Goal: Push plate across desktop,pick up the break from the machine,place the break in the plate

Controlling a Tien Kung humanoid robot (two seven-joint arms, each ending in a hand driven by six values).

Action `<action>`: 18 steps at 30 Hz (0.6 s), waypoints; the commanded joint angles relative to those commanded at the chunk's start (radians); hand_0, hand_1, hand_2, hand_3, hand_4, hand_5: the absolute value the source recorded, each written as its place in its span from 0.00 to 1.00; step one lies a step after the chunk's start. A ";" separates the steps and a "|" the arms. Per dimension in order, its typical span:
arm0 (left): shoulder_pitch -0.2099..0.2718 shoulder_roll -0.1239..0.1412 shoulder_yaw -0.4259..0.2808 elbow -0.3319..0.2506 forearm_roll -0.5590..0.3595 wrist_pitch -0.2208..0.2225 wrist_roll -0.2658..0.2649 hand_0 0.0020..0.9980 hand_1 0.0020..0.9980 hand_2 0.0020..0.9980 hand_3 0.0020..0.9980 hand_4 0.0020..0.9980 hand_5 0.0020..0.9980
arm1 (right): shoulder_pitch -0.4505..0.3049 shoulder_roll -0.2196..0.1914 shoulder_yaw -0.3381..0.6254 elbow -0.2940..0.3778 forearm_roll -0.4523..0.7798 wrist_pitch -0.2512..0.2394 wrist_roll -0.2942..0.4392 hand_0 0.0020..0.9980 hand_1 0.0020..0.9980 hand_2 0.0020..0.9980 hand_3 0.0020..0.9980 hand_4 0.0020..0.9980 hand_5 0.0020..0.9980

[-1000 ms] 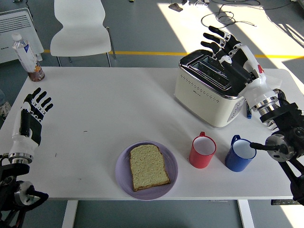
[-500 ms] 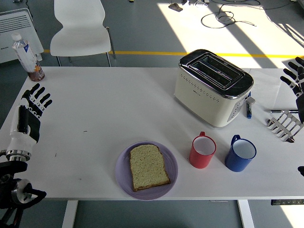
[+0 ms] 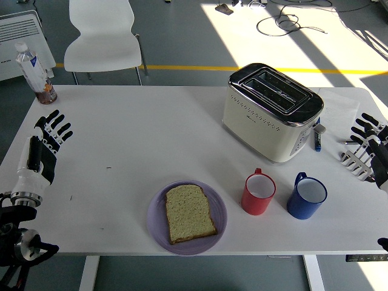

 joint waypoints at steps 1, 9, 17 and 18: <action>0.000 0.000 0.001 0.000 0.002 -0.003 0.007 0.79 0.84 0.91 0.86 0.53 1.00 | 0.000 0.001 0.002 0.000 -0.002 0.000 0.001 0.82 0.79 0.81 0.79 0.54 0.49; 0.009 -0.004 -0.003 -0.008 0.036 -0.037 0.077 0.80 0.84 0.91 0.86 0.53 1.00 | -0.002 0.005 0.020 -0.003 -0.021 0.006 0.011 0.82 0.79 0.81 0.79 0.52 0.50; -0.006 0.024 -0.019 -0.055 0.089 -0.115 0.128 0.81 0.84 0.91 0.86 0.53 1.00 | -0.004 0.011 0.029 -0.015 -0.024 0.016 0.006 0.82 0.79 0.80 0.79 0.52 0.53; -0.011 0.028 -0.025 -0.060 0.094 -0.136 0.145 0.81 0.84 0.91 0.86 0.53 1.00 | -0.003 0.010 0.030 -0.016 -0.025 0.017 0.006 0.82 0.79 0.80 0.79 0.52 0.53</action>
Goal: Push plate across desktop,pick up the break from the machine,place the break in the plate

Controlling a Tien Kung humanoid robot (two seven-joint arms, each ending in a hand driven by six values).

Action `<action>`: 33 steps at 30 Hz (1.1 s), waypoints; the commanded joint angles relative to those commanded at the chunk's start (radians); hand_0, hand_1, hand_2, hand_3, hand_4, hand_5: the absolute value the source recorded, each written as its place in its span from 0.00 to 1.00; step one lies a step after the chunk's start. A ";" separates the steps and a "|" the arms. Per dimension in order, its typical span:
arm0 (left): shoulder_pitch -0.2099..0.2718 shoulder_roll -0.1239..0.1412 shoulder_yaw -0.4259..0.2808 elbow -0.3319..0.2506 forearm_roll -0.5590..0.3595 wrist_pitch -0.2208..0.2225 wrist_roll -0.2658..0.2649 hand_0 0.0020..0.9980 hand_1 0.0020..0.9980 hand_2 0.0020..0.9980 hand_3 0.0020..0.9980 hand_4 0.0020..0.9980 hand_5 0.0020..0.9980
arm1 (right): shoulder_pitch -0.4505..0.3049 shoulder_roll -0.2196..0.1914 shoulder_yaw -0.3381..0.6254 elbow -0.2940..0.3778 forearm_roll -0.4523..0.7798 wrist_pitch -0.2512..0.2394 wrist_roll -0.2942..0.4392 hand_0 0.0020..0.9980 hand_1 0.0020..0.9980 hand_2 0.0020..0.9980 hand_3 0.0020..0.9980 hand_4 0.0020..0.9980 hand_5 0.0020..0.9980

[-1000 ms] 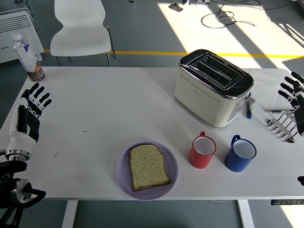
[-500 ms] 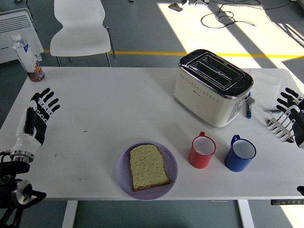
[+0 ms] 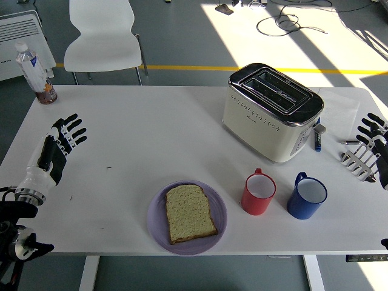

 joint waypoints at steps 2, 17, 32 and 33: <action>-0.007 0.008 -0.008 -0.007 0.002 -0.046 0.033 0.81 0.84 0.91 0.86 0.53 1.00 | 0.001 0.000 0.001 -0.002 -0.002 0.002 -0.001 0.82 0.79 0.80 0.79 0.52 0.53; -0.010 0.003 -0.025 -0.060 -0.030 -0.138 0.106 0.82 0.85 0.91 0.87 0.55 1.00 | 0.007 -0.008 0.002 -0.017 -0.018 0.005 -0.014 0.82 0.79 0.80 0.79 0.53 0.54; 0.002 -0.032 0.009 -0.030 -0.269 0.120 -0.149 0.82 0.86 0.92 0.87 0.54 1.00 | 0.008 0.000 0.007 -0.014 0.180 -0.003 -0.026 0.81 0.78 0.79 0.78 0.53 0.54; 0.004 -0.038 0.011 -0.021 -0.315 0.121 -0.158 0.82 0.86 0.92 0.87 0.54 1.00 | 0.007 0.000 0.010 -0.013 0.223 0.004 -0.031 0.81 0.78 0.79 0.78 0.53 0.54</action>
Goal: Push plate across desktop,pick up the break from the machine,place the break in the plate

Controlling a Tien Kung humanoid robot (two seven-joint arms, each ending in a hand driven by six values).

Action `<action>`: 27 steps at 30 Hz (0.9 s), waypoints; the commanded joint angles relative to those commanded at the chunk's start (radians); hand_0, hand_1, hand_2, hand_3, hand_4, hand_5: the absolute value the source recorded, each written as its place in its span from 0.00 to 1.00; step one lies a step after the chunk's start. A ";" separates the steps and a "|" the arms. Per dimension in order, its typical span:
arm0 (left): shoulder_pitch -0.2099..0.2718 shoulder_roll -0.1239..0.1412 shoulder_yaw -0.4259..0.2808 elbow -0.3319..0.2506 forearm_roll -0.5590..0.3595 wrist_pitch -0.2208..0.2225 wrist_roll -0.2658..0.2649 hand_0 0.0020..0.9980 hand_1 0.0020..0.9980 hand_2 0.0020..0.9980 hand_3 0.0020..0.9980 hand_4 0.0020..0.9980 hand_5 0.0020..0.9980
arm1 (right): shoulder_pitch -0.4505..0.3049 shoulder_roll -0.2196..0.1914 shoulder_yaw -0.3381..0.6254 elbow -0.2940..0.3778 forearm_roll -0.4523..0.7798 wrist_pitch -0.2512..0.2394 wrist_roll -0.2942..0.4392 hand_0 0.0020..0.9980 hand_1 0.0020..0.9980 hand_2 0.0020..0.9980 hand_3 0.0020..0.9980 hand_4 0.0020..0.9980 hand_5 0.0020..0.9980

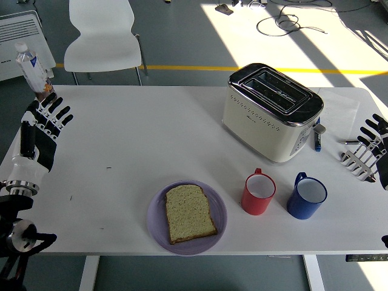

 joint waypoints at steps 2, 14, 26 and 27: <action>0.005 -0.005 0.000 0.008 -0.082 0.002 -0.004 0.82 0.85 0.91 0.87 0.54 1.00 | 0.000 0.001 0.005 0.001 0.065 0.006 -0.004 0.80 0.77 0.79 0.78 0.53 0.54; 0.020 -0.016 0.005 0.028 -0.134 -0.014 0.010 0.81 0.84 0.90 0.87 0.54 1.00 | -0.004 0.010 0.024 -0.007 0.236 0.028 -0.006 0.79 0.76 0.78 0.77 0.53 0.54; 0.028 -0.018 0.005 0.035 -0.114 -0.029 0.023 0.81 0.84 0.90 0.86 0.54 1.00 | -0.006 0.015 0.031 -0.004 0.221 0.030 -0.009 0.78 0.76 0.78 0.77 0.51 0.51; 0.028 -0.018 0.003 0.032 -0.113 -0.028 0.022 0.81 0.84 0.90 0.86 0.54 1.00 | -0.006 0.014 0.032 -0.001 0.222 0.030 -0.009 0.78 0.76 0.78 0.77 0.51 0.51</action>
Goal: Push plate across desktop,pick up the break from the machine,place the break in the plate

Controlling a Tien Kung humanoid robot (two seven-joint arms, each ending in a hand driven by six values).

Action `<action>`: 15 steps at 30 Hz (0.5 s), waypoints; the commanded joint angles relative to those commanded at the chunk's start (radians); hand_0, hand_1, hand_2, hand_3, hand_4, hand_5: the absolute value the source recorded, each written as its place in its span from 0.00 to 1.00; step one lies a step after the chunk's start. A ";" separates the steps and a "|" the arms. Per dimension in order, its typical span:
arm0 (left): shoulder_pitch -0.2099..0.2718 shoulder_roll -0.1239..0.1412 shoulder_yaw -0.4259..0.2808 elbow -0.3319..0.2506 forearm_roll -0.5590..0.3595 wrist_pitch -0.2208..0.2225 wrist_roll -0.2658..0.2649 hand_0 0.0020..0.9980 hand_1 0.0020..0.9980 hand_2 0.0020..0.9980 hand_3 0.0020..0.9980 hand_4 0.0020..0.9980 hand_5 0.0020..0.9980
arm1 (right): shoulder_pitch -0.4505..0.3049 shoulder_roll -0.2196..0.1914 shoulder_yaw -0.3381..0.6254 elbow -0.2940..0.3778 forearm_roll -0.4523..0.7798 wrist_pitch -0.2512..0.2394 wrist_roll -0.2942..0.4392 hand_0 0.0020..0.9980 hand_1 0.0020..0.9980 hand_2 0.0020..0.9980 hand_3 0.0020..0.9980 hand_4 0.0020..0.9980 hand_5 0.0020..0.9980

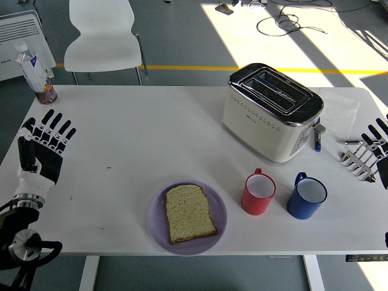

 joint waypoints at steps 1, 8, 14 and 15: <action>0.000 0.000 0.000 0.000 0.000 0.000 0.000 0.81 0.84 0.90 0.86 0.54 1.00 | 0.000 0.000 0.000 0.000 0.000 0.000 0.000 0.78 0.76 0.78 0.77 0.51 0.51; 0.001 0.000 -0.003 -0.002 0.000 0.002 0.000 0.81 0.84 0.90 0.86 0.54 1.00 | 0.000 0.001 -0.003 0.006 -0.001 -0.003 -0.002 0.78 0.76 0.78 0.77 0.51 0.51; 0.001 -0.002 -0.002 -0.001 0.006 0.004 0.002 0.81 0.84 0.89 0.86 0.54 1.00 | -0.002 0.002 -0.003 0.006 -0.003 -0.005 -0.004 0.78 0.75 0.77 0.77 0.50 0.51; 0.001 -0.003 -0.002 -0.002 0.006 0.004 0.002 0.81 0.84 0.89 0.86 0.54 1.00 | -0.002 0.002 -0.003 0.006 -0.003 -0.004 -0.004 0.78 0.75 0.77 0.77 0.50 0.51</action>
